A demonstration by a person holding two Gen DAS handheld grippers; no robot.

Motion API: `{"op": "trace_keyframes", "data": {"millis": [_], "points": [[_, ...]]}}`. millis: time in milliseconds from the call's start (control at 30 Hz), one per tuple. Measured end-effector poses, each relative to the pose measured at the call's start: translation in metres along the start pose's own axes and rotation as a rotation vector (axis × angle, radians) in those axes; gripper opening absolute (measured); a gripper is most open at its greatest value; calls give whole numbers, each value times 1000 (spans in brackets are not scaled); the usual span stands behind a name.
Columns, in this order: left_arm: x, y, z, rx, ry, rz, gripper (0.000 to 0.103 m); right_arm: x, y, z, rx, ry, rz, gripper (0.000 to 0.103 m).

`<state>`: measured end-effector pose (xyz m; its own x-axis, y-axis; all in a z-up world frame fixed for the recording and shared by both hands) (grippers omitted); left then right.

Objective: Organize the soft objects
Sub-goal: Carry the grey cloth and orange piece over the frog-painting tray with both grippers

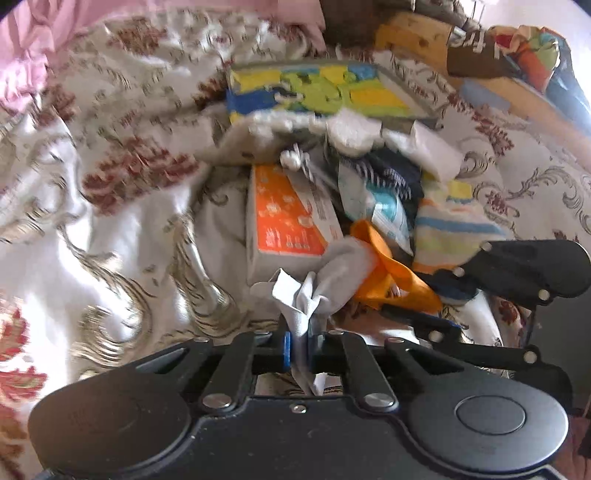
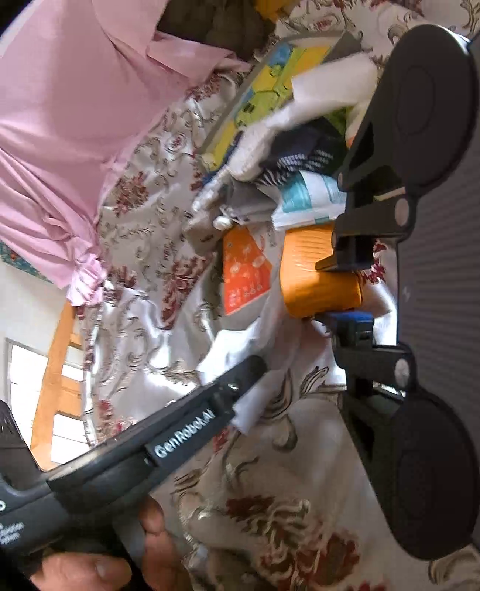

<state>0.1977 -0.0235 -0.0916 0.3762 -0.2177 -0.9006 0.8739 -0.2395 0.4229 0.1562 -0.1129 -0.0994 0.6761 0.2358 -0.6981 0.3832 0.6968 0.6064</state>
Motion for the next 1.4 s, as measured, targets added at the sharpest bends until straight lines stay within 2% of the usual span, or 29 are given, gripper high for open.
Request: {"op": "trace_keyframes", "data": {"millis": [233,333,467,633,733,833,933,1100,1233,1400], "points": [[-53,11,-3,23,89,128,7,-47,14,10,61,-32,133,22],[-75,29,-7,-4,111,220,7,-61,22,25,79,-85,189,22],[-88,65,0,-19,121,299,7,-65,36,63,137,-132,228,22],[-84,126,12,-52,113,387,7,-43,52,138,224,-202,232,24],[-62,168,18,-98,98,424,7,-12,60,189,265,-261,213,24],[-32,210,24,-122,88,451,7,23,62,236,335,-284,182,24],[4,247,28,-143,54,447,7,54,56,271,405,-290,157,24],[65,292,32,-165,-10,378,7,96,37,311,494,-271,100,24],[100,307,26,-198,5,321,7,121,23,327,552,-262,42,24],[137,314,26,-223,19,197,7,144,8,326,569,-212,-54,24]]}}
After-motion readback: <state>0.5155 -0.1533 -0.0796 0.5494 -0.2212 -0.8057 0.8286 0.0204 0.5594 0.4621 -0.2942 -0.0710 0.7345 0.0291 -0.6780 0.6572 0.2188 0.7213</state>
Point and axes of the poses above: each gripper's, at about its wrist camera, not at the fingertips, and x roughly the way its jaws point, z to its right, y to its top, the point moved 10 cm from there along x, roughly the way its jaws point, and after that the axes turned 14 degrees about -z, right-handed, at the moved point
